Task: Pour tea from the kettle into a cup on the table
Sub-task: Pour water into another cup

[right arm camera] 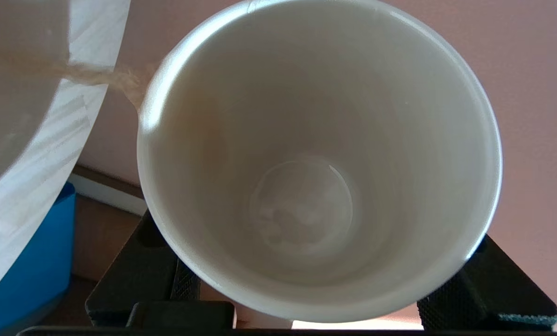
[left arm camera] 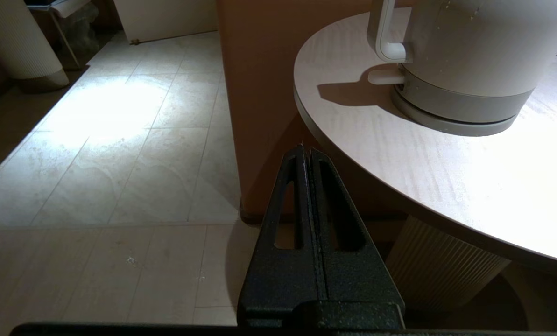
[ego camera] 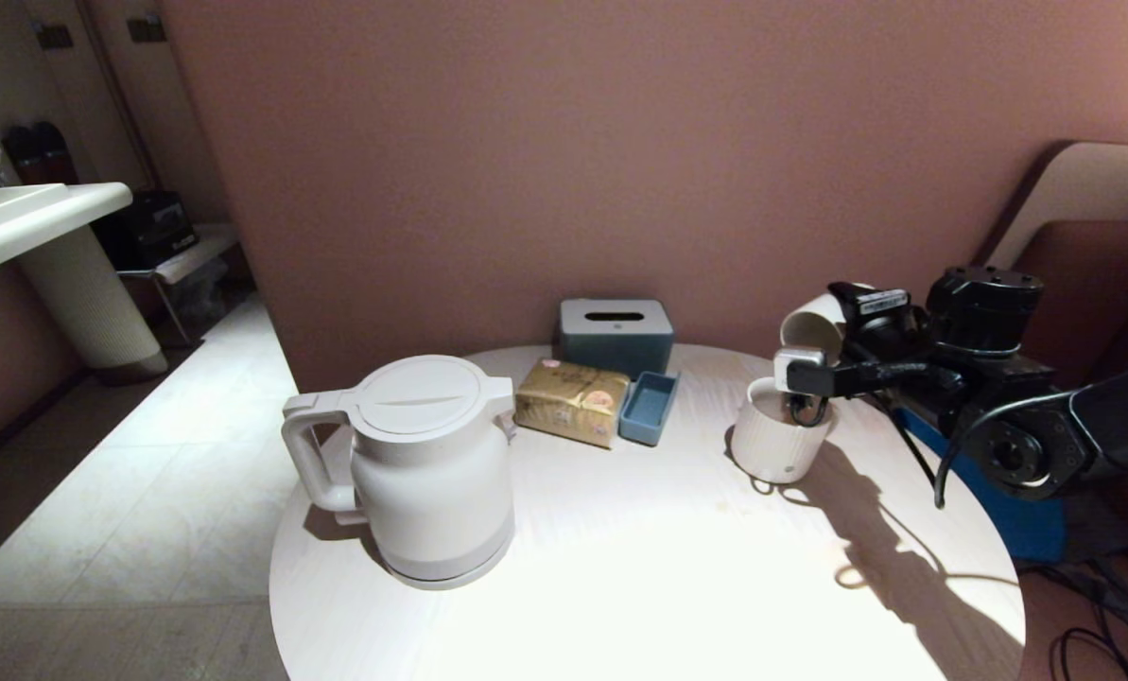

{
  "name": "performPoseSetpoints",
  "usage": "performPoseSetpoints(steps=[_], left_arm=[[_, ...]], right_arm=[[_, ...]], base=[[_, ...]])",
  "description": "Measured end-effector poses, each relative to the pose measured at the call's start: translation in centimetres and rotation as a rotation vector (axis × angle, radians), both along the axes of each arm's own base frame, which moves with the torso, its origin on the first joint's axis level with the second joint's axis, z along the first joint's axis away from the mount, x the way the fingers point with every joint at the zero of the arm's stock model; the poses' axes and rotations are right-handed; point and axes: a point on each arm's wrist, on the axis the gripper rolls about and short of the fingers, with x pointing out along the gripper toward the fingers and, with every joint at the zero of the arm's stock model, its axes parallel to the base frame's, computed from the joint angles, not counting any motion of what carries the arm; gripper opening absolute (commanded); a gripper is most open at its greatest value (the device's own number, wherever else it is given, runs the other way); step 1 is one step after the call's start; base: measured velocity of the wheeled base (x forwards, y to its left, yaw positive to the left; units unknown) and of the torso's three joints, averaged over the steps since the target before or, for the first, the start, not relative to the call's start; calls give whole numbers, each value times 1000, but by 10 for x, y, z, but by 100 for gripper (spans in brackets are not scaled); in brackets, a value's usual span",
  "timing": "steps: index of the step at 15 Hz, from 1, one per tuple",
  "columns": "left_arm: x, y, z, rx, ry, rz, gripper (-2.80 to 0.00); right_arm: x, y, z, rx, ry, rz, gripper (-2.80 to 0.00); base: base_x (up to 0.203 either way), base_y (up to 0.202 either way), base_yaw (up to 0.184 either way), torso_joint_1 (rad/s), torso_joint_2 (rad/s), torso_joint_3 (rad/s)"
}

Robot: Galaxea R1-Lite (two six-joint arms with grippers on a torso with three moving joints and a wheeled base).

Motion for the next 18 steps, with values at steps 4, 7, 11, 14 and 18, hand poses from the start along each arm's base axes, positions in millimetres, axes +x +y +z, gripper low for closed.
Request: performPoseSetpoints(steps=[4, 7, 11, 14, 18], left_arm=[[0, 0, 0, 0, 0, 0, -280], [0, 0, 0, 0, 0, 0, -280], [0, 0, 0, 0, 0, 0, -280], [0, 0, 0, 0, 0, -1, -280], [0, 0, 0, 0, 0, 0, -280]], right_arm=[[-1, 2, -3, -43, -28, 26, -280], [-2, 2, -5, -20, -33, 30, -280], [-2, 2, -5, 187, -37, 13, -280], [-5, 2, -2, 442, -45, -31, -280], [-31, -1, 10, 786, 51, -114, -280]], base=[[0, 0, 0, 0, 0, 0], [0, 0, 0, 0, 0, 0], [0, 0, 0, 0, 0, 0], [0, 0, 0, 0, 0, 0], [0, 0, 0, 0, 0, 0]])
